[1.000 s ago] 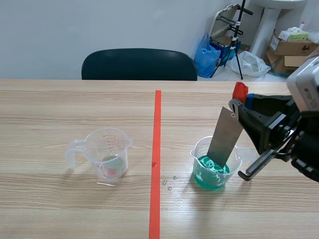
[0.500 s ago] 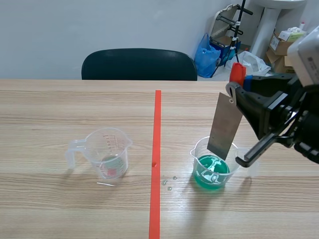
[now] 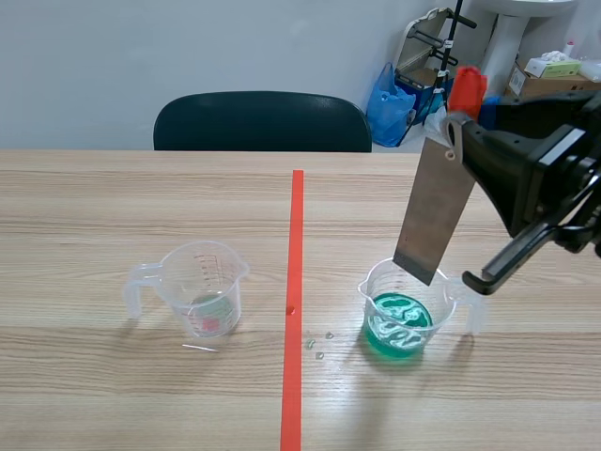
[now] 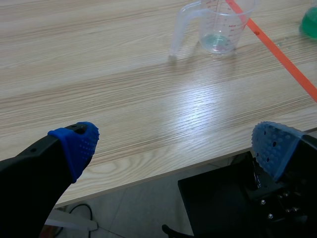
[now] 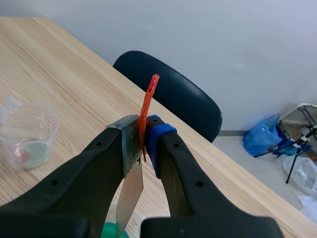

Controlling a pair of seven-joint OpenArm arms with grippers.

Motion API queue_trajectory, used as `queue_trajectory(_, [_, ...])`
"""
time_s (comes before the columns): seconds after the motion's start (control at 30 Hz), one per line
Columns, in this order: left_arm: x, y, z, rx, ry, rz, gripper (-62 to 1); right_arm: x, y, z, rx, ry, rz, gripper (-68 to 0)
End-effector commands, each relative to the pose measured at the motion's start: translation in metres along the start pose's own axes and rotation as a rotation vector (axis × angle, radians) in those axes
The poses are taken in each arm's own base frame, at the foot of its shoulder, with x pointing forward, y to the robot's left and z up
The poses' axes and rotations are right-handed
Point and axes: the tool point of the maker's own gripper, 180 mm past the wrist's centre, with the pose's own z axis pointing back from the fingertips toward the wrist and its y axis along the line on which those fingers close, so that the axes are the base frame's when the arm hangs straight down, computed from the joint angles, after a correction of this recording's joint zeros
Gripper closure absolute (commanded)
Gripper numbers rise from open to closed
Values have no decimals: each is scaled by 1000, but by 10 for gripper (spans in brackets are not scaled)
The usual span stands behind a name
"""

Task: Do the redox reaction experiment

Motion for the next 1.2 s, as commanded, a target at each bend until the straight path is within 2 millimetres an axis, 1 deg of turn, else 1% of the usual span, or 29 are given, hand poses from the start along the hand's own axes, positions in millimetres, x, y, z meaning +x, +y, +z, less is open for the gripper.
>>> queue_trajectory(0.0, [7, 2, 0, 10, -31, -3, -623, 12, -5, 0, -11, -31, 16, -13])
queue_trajectory(0.13, [7, 2, 0, 10, -30, -3, -623, 19, -8, 1, -21, -43, 18, -13])
queue_trajectory(0.37, [7, 2, 0, 10, -30, -3, -623, 25, -16, 2, -40, -43, 23, -13])
queue_trajectory(1.17, [7, 2, 0, 10, -30, -2, -623, 25, -16, 2, -42, -42, 5, -13])
